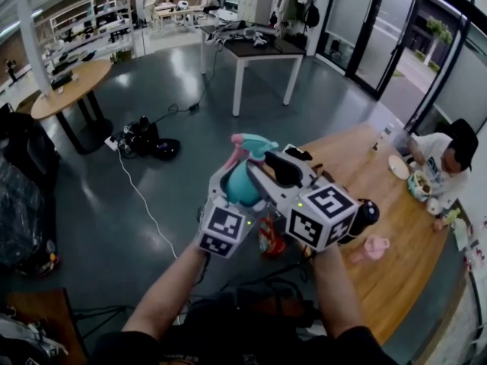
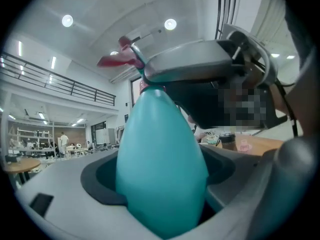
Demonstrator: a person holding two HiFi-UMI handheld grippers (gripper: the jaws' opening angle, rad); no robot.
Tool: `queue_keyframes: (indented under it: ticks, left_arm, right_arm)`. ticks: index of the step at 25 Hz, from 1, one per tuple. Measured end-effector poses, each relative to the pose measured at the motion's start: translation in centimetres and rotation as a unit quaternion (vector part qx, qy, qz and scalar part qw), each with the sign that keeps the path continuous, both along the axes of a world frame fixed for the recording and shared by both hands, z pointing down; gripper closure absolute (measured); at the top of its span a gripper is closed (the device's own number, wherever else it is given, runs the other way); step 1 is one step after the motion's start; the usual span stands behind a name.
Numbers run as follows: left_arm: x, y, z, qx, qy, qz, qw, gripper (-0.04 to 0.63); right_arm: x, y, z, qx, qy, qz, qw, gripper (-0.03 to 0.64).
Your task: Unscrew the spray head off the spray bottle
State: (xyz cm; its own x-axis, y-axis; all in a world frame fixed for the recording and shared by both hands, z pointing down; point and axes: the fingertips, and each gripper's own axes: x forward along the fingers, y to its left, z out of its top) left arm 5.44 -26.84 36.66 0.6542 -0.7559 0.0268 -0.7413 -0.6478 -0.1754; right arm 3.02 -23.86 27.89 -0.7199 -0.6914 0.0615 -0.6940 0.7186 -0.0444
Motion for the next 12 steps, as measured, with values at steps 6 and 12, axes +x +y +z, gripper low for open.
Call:
queue_keyframes:
  ticks: [6,12]
  left_arm:
    - [0.7,1.1,-0.1,-0.007,0.003,0.041,0.9991,0.152]
    - [1.2,2.8,-0.4,-0.023,0.016,0.116,0.9929,0.152]
  right_arm:
    - [0.1,0.4,0.0,0.009,0.006,-0.024,1.000,0.474]
    - [0.0,1.5,-0.3,0.019,-0.007,-0.084,0.996,0.477]
